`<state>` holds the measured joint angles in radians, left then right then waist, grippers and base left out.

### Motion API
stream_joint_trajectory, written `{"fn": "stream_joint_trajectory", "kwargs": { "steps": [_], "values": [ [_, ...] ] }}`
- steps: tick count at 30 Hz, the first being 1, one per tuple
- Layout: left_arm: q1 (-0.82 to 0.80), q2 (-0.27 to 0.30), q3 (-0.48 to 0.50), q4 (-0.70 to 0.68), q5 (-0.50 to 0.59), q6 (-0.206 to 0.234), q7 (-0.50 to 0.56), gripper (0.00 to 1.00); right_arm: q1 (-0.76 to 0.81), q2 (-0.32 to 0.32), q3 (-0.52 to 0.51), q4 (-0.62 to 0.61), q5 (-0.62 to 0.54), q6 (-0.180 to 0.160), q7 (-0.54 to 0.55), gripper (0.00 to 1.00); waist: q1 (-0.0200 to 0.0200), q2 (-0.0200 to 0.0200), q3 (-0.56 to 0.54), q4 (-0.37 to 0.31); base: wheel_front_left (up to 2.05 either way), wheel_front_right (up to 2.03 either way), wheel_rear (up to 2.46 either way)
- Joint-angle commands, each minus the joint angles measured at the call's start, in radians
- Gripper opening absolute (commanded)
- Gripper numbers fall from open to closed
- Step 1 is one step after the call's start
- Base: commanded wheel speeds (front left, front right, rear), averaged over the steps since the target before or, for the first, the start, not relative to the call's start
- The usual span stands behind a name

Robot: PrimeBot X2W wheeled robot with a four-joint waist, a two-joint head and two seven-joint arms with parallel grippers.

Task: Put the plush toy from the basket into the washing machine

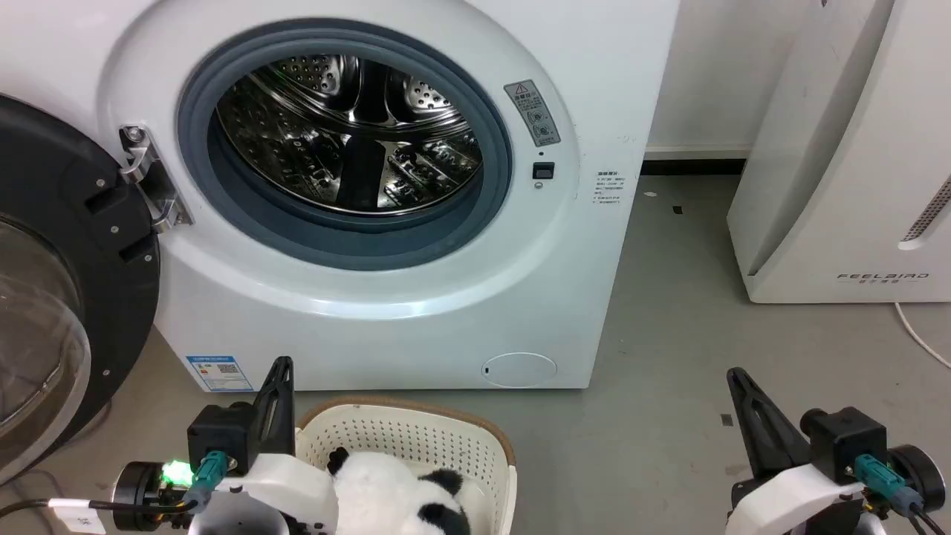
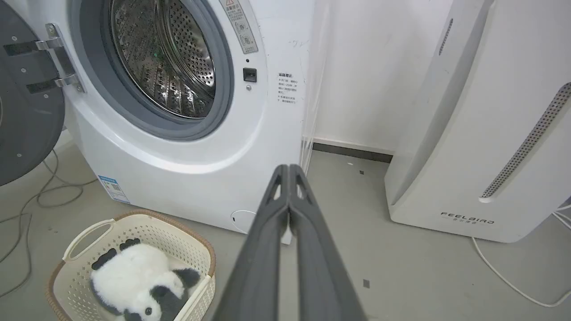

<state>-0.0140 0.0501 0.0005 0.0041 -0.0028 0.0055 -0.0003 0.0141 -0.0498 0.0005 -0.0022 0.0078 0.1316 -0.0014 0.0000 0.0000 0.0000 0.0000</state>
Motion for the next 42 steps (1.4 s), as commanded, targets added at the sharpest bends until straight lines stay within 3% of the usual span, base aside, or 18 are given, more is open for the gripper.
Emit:
{"fn": "stream_joint_trajectory", "kwargs": {
  "steps": [1,22,23,42],
  "values": [
    [0.014,0.0,0.0,-0.004,0.003,-0.005,0.0,0.0,-0.014,0.0,0.0,0.002,-0.008,-0.001,0.001,0.0,0.0,0.0,0.0,0.0,0.0,0.0,0.0],
    [0.014,0.0,0.0,-0.004,0.003,-0.005,0.0,0.0,-0.014,0.0,0.0,0.002,-0.008,-0.001,0.001,0.0,0.0,0.0,0.0,0.0,0.0,0.0,0.0],
    [0.0,0.0,0.0,0.0,0.0,0.0,0.0,1.0,0.0,0.0,0.0,0.0,0.0,0.0,0.0,1.0,0.0,0.0,0.0,0.0,0.0,0.0,0.0],
    [-0.021,0.0,-0.008,0.031,-0.007,0.023,-0.031,1.0,-0.004,0.0,-0.024,-0.012,0.029,0.0,-0.031,1.0,0.0,0.0,0.015,0.0,0.0,0.0,0.0]
  ]
}}
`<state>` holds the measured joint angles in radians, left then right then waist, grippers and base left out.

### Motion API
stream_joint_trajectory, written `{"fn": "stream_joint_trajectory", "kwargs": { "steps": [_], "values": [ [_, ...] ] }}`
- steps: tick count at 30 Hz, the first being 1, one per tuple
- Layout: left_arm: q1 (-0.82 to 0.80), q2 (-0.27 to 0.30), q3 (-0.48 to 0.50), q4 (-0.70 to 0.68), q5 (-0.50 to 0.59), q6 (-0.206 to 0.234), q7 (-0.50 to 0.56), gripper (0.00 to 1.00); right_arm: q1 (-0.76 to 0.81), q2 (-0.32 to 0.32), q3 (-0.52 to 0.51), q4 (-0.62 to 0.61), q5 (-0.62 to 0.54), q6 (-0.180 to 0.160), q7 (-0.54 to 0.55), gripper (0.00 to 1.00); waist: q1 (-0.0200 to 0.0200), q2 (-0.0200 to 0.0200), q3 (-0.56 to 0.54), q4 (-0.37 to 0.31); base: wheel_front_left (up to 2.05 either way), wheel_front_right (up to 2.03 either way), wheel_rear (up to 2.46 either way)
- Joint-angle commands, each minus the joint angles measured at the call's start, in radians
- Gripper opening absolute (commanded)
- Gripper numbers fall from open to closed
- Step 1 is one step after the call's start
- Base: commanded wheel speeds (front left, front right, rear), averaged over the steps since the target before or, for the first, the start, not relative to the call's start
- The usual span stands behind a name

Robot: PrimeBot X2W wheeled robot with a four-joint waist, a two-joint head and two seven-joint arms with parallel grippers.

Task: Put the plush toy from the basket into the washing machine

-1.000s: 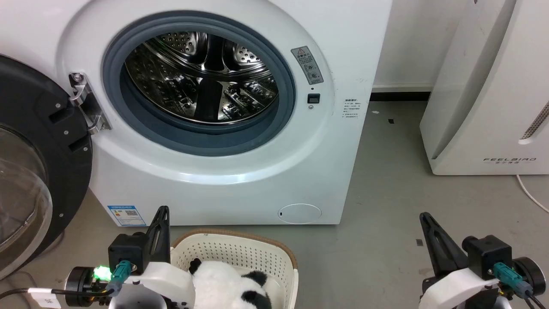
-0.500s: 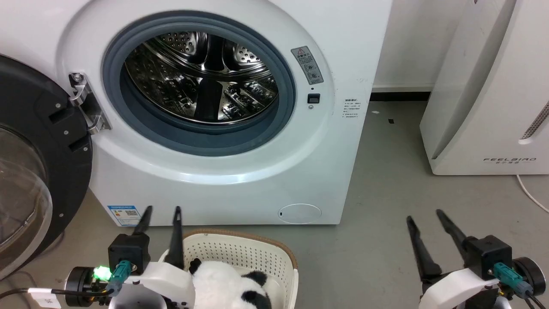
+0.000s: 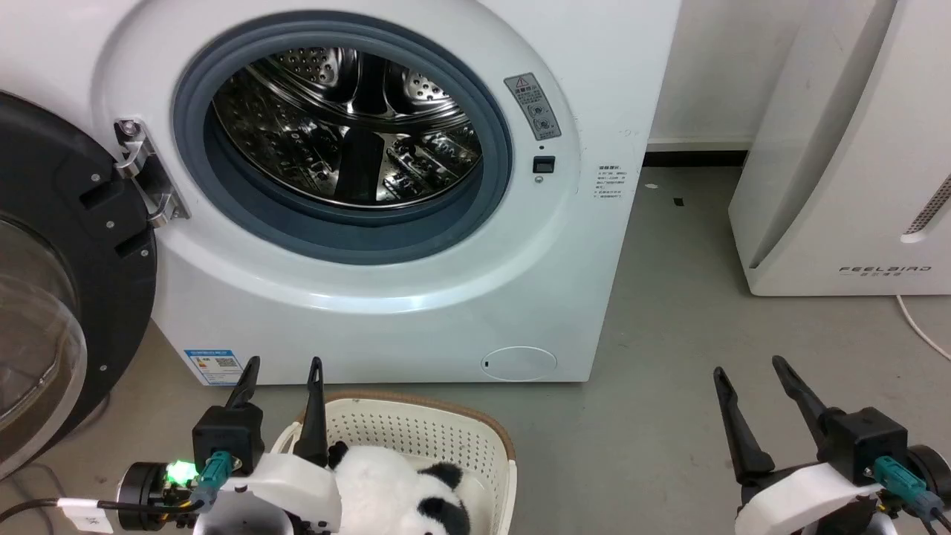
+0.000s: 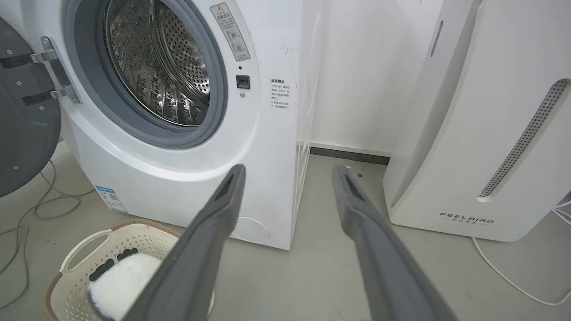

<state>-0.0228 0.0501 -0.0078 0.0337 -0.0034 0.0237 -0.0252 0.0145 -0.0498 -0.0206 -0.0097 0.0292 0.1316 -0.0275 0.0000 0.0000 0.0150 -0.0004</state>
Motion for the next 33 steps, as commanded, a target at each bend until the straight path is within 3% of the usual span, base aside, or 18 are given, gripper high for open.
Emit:
{"fn": "stream_joint_trajectory", "kwargs": {
  "steps": [1,18,33],
  "values": [
    [-0.017,0.001,0.0,0.006,-0.006,0.005,-0.009,1.0,-0.005,0.0,-0.004,-0.006,0.009,0.0,-0.007,1.0,0.0,0.0,0.002,0.0,0.0,0.0,0.0],
    [-0.135,0.02,-0.017,0.148,-0.007,-0.011,-0.044,1.0,-0.046,0.0,-0.012,-0.022,0.048,0.0,-0.043,1.0,0.0,0.0,0.091,-0.015,0.0,0.0,0.0],
    [-0.281,0.036,-0.04,0.386,-0.016,-0.041,-0.076,1.0,-0.1,0.0,-0.015,-0.04,0.085,0.0,-0.074,1.0,0.0,0.0,0.206,-0.038,0.0,0.0,0.0]
  ]
}}
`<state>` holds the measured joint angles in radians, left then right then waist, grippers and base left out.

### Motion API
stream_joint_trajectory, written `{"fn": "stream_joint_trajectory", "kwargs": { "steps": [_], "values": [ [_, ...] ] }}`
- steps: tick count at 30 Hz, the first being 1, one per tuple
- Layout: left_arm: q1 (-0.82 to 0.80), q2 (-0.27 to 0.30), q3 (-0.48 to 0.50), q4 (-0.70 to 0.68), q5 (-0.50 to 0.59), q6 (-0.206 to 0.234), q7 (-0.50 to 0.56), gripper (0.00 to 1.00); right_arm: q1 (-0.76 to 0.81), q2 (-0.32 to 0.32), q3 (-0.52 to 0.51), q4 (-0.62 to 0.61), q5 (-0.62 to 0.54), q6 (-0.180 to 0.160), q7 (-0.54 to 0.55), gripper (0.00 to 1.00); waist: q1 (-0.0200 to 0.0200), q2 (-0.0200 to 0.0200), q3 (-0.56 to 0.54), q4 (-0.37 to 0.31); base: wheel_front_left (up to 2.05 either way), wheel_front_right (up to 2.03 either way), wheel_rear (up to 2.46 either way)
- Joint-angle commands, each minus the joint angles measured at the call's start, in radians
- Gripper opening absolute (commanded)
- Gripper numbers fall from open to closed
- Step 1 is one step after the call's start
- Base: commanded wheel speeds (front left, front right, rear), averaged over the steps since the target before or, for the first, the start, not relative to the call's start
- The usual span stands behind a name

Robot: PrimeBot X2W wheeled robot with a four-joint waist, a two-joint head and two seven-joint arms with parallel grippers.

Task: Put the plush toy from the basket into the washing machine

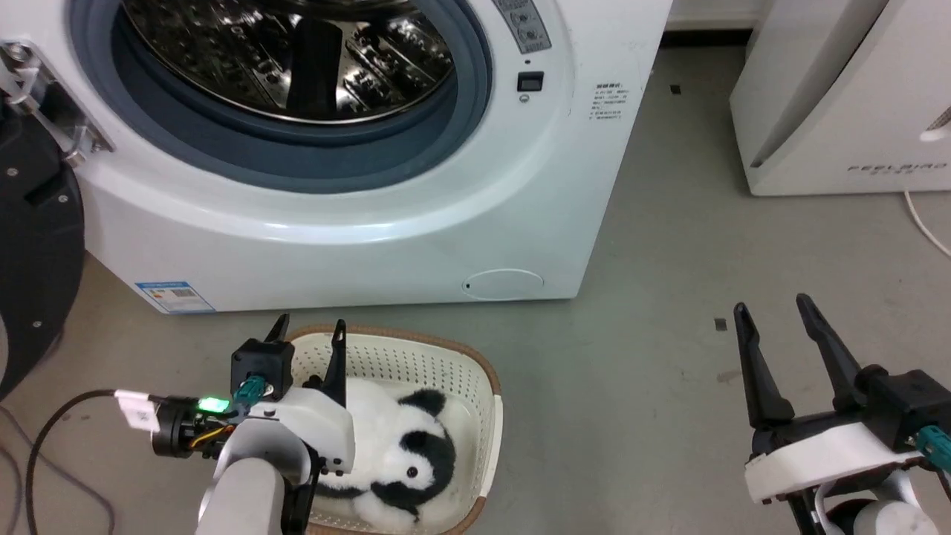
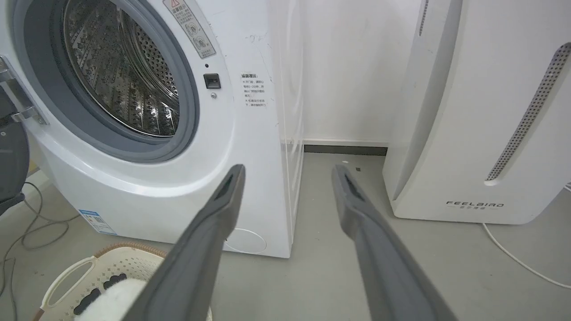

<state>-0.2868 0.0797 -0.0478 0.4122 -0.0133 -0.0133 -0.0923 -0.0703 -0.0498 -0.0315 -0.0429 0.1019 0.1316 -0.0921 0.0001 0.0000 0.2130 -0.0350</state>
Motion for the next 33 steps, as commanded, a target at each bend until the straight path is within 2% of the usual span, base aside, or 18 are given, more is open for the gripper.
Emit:
{"fn": "stream_joint_trajectory", "kwargs": {
  "steps": [1,10,33],
  "values": [
    [-0.028,0.007,-0.003,0.026,-0.006,-0.005,-0.011,1.0,-0.019,0.0,-0.003,-0.008,0.015,0.0,-0.011,1.0,-0.0001,0.0,0.016,-0.006,0.0,0.0,0.0],
    [-0.117,0.025,-0.026,0.174,-0.008,-0.021,-0.003,1.0,-0.054,0.0,-0.004,-0.021,0.042,0.0,-0.03,1.0,-0.0001,0.0,0.098,-0.028,0.0,0.0,0.0],
    [-0.326,0.114,-0.118,0.425,0.018,-0.028,0.156,1.0,-0.155,0.0,-0.002,-0.067,0.102,-0.001,-0.078,1.0,-0.0001,0.0,0.386,-0.08,0.0,0.0,0.0]
  ]
}}
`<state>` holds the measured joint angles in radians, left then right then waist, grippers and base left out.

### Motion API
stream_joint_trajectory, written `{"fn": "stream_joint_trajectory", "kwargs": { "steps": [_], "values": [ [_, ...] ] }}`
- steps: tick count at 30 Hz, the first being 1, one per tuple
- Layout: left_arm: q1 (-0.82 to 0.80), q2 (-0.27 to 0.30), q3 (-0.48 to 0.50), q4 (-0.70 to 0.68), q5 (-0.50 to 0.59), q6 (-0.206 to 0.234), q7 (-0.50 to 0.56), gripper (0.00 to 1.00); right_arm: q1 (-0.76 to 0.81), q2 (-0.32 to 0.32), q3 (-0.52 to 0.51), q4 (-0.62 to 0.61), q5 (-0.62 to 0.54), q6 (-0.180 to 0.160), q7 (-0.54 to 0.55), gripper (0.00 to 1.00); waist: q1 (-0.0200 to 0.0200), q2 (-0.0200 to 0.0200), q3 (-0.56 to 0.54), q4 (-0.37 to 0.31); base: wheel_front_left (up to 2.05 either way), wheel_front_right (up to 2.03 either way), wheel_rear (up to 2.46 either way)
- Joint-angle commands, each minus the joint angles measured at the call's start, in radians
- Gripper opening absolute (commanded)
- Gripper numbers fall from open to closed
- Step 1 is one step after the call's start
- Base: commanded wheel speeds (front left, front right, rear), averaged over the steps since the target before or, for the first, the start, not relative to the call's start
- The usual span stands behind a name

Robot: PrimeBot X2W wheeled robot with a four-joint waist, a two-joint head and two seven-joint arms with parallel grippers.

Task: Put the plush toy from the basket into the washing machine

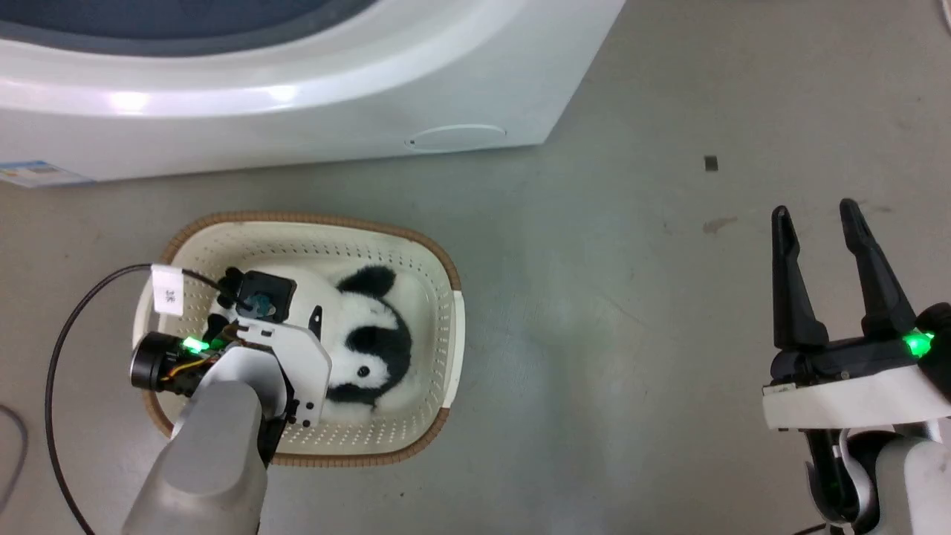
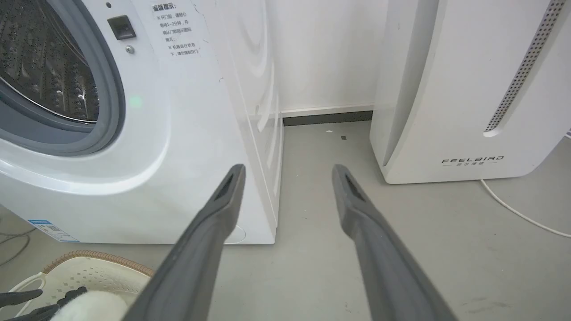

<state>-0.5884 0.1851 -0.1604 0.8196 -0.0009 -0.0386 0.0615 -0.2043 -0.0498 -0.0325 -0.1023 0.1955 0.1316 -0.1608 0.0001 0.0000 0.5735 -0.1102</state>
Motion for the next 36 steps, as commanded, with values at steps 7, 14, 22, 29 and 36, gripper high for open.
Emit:
{"fn": "stream_joint_trajectory", "kwargs": {
  "steps": [7,14,22,29,36],
  "values": [
    [-0.096,0.031,-0.049,0.09,0.022,-0.012,0.089,1.0,-0.048,0.0,-0.004,-0.022,0.024,-0.001,-0.024,1.0,-0.0001,0.0,0.108,-0.015,0.0,0.0,0.0],
    [-0.168,0.049,-0.089,0.152,0.036,-0.022,0.133,1.0,-0.07,0.0,-0.011,-0.034,0.039,-0.001,-0.036,1.0,-0.0001,0.0,0.183,-0.023,0.0,0.0,0.0],
    [-0.255,0.071,-0.13,0.234,0.044,-0.021,0.154,1.0,-0.101,0.0,-0.016,-0.049,0.067,-0.001,-0.053,1.0,-0.0001,0.0,0.276,-0.037,0.0,0.0,0.0],
    [-0.318,0.081,-0.153,0.306,0.033,-0.015,0.163,1.0,-0.13,0.0,-0.022,-0.056,0.091,-0.001,-0.068,1.0,-0.0001,0.0,0.344,-0.04,0.0,0.0,0.0],
    [-0.381,0.085,-0.178,0.378,0.021,-0.014,0.167,1.0,-0.16,0.0,-0.025,-0.059,0.108,-0.001,-0.082,1.0,-0.0001,0.0,0.398,-0.042,0.0,0.0,0.0]
  ]
}}
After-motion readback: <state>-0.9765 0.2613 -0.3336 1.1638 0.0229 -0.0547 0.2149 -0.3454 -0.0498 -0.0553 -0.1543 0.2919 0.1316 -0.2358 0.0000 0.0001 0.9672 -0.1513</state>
